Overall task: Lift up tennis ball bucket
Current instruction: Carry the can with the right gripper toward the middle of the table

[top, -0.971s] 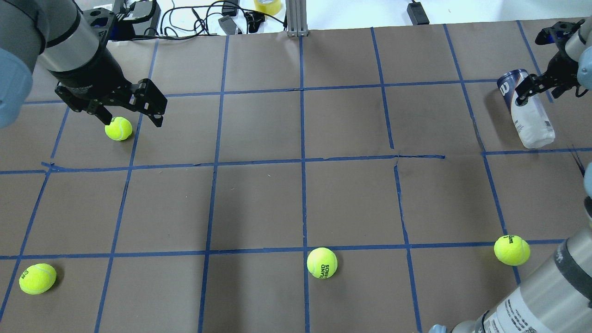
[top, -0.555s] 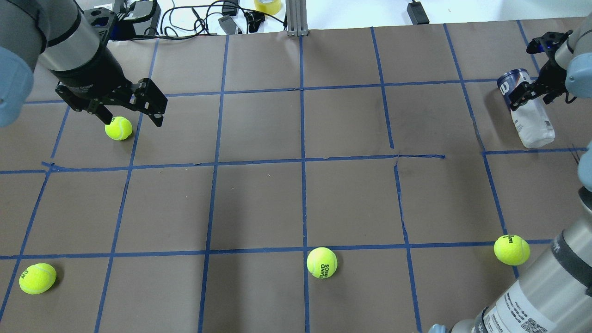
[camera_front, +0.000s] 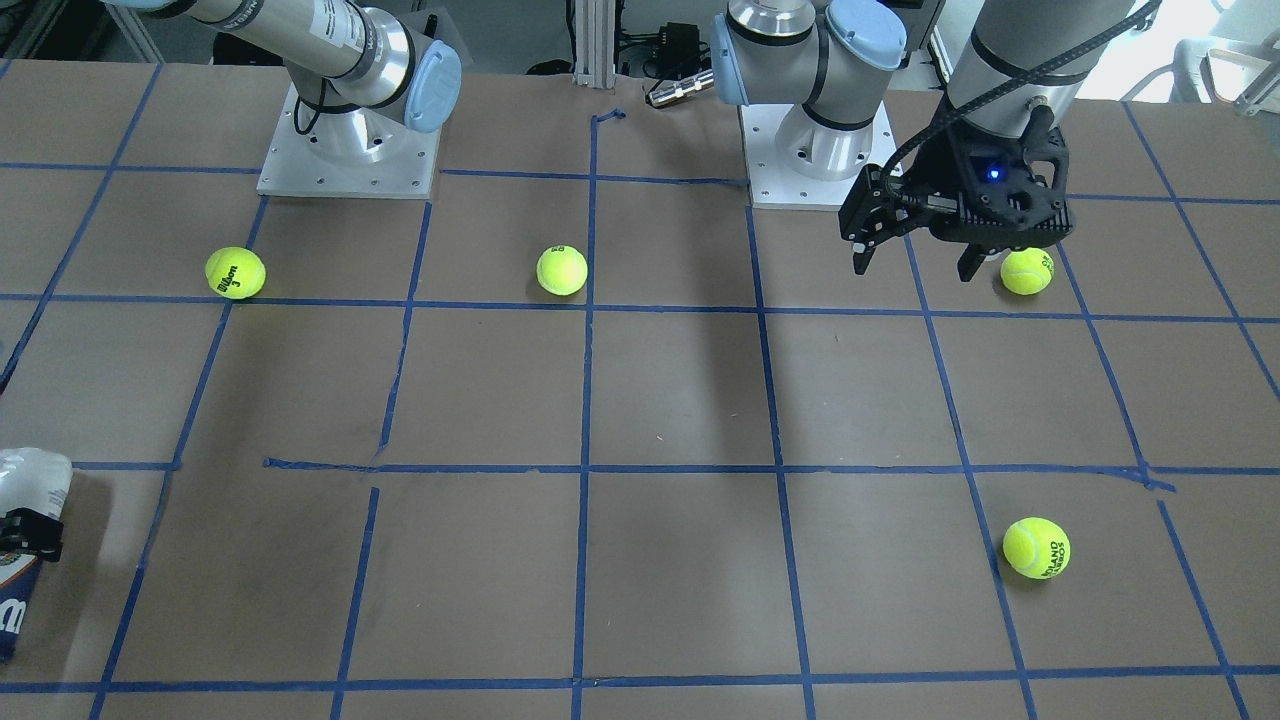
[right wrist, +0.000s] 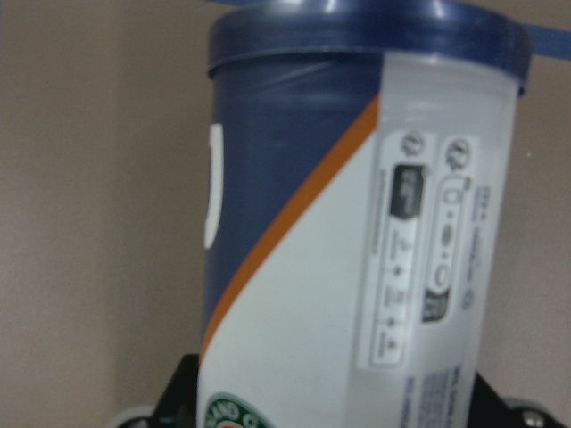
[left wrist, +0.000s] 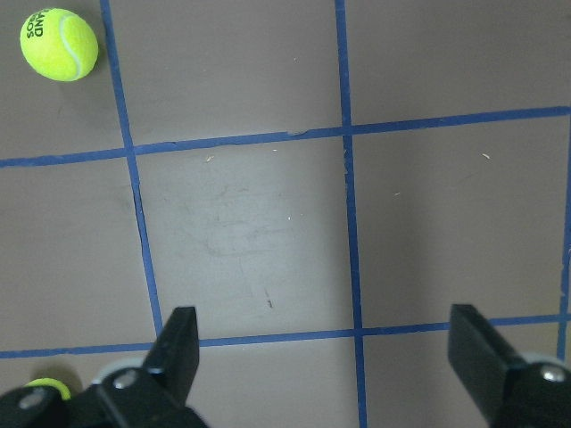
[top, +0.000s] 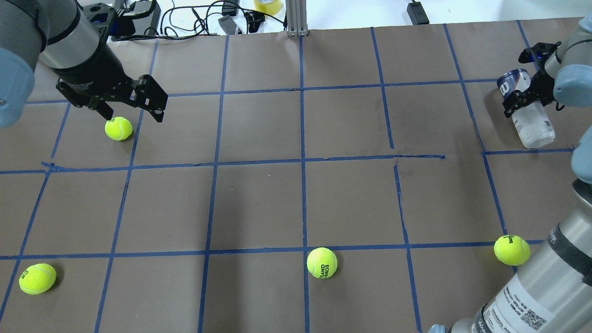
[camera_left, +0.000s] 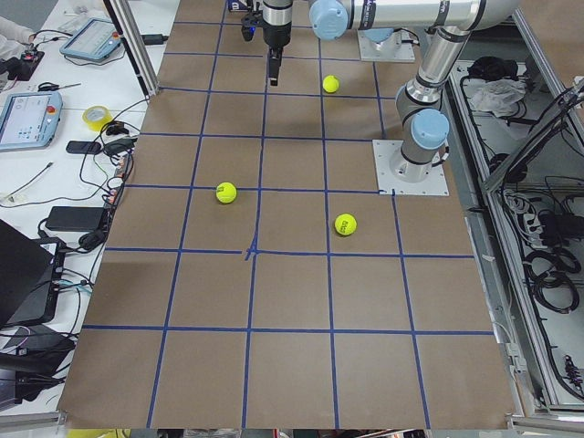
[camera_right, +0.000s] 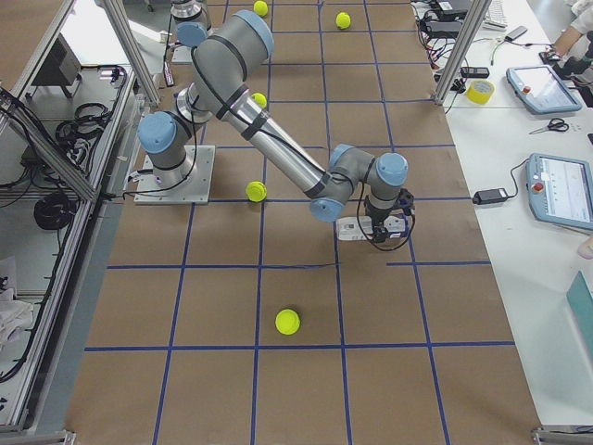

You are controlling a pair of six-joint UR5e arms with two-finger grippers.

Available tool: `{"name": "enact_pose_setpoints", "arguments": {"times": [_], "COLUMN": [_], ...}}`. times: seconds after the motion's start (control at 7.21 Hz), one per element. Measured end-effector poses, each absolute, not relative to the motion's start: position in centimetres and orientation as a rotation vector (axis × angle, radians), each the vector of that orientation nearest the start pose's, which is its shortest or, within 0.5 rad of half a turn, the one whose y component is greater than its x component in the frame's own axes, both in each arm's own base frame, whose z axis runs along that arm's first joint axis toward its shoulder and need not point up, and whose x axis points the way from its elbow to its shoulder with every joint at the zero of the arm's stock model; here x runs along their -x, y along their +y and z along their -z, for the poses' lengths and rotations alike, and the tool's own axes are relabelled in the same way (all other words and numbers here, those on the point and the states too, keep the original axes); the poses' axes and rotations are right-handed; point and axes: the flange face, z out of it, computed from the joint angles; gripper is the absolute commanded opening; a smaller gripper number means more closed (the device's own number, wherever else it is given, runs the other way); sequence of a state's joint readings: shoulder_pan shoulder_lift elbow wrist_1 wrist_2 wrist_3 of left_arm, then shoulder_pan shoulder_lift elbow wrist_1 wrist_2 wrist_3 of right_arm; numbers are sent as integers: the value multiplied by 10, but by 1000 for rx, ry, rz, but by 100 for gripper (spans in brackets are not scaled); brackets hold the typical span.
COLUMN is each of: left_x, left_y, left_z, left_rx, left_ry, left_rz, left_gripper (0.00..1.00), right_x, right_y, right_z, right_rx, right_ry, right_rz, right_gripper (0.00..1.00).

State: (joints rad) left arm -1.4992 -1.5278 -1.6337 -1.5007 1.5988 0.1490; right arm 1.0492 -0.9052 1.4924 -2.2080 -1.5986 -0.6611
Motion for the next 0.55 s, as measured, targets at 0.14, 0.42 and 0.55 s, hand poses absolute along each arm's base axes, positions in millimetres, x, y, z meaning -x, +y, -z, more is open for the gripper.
{"name": "enact_pose_setpoints", "arguments": {"times": [0.14,0.42,0.55], "left_x": [96,95,94], "left_y": [-487,-487,-488], "left_z": [-485,-486,-487], "left_rx": [-121,-121,-121], "left_ry": [3104,3102,3099], "left_rz": [76,83,92], "left_gripper": [100,100,100], "right_x": [232,232,233], "right_y": [-666,-666,-666], "right_z": [-184,-181,-182], "right_rx": [215,210,210], "right_ry": [3184,3183,3183], "right_rz": [37,28,24], "right_gripper": [81,77,77]}}
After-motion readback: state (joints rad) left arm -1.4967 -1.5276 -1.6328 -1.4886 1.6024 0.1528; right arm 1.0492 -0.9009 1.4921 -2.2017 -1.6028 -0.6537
